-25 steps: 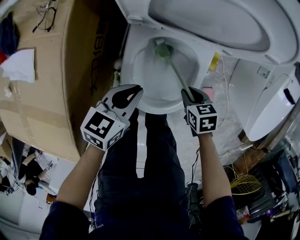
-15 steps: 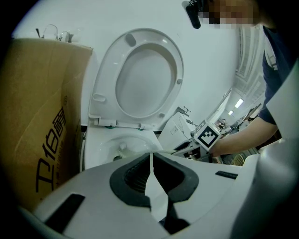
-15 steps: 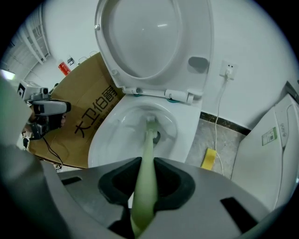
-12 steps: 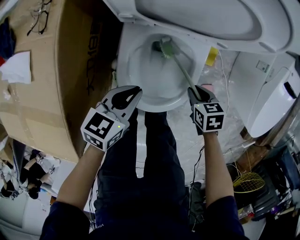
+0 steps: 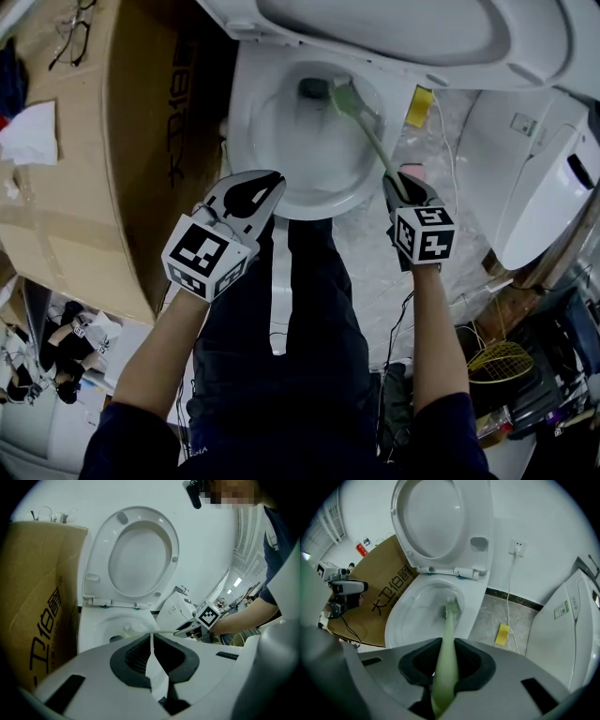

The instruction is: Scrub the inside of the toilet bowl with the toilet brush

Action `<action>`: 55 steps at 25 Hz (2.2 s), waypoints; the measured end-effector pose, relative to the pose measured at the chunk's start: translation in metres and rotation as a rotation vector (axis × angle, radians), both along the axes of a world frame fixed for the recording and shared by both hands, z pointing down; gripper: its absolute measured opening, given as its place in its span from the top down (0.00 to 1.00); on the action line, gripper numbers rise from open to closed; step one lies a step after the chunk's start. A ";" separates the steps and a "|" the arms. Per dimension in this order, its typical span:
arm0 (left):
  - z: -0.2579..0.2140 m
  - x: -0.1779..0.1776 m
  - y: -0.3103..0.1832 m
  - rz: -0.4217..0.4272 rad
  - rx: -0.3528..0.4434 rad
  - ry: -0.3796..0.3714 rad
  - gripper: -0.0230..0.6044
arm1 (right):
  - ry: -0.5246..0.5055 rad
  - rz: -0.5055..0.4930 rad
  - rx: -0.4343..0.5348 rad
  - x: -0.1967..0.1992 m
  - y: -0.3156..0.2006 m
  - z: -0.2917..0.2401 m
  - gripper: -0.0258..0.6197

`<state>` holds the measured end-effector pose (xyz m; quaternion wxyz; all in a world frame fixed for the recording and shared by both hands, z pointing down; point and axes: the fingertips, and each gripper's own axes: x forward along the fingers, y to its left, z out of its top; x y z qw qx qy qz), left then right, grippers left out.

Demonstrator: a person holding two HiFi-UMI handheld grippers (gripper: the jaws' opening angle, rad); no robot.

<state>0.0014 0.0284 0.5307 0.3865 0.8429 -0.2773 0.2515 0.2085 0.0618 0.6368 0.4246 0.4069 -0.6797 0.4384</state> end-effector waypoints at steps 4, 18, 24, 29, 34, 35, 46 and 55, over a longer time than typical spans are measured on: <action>0.001 0.002 0.005 0.007 0.001 0.002 0.89 | 0.014 0.009 -0.005 0.007 0.007 0.000 0.83; -0.002 0.003 0.016 0.019 0.007 0.009 0.89 | 0.050 0.033 -0.042 0.010 0.025 -0.002 0.83; -0.003 -0.003 0.021 0.020 0.009 0.006 0.89 | 0.042 0.033 -0.062 0.008 0.042 -0.002 0.83; -0.004 -0.009 0.026 0.022 0.011 0.005 0.89 | 0.040 0.036 -0.069 0.002 0.054 -0.001 0.83; -0.004 -0.012 0.032 0.026 0.014 0.005 0.89 | 0.031 0.033 -0.078 -0.008 0.066 0.000 0.83; -0.005 -0.012 0.033 0.026 0.015 0.006 0.89 | 0.029 0.032 -0.080 -0.010 0.069 0.000 0.83; -0.009 -0.024 0.046 0.027 0.028 0.005 0.89 | 0.019 0.017 -0.110 -0.029 0.105 0.003 0.83; -0.013 -0.033 0.056 0.015 0.032 0.009 0.89 | -0.006 -0.004 -0.129 -0.054 0.128 0.006 0.83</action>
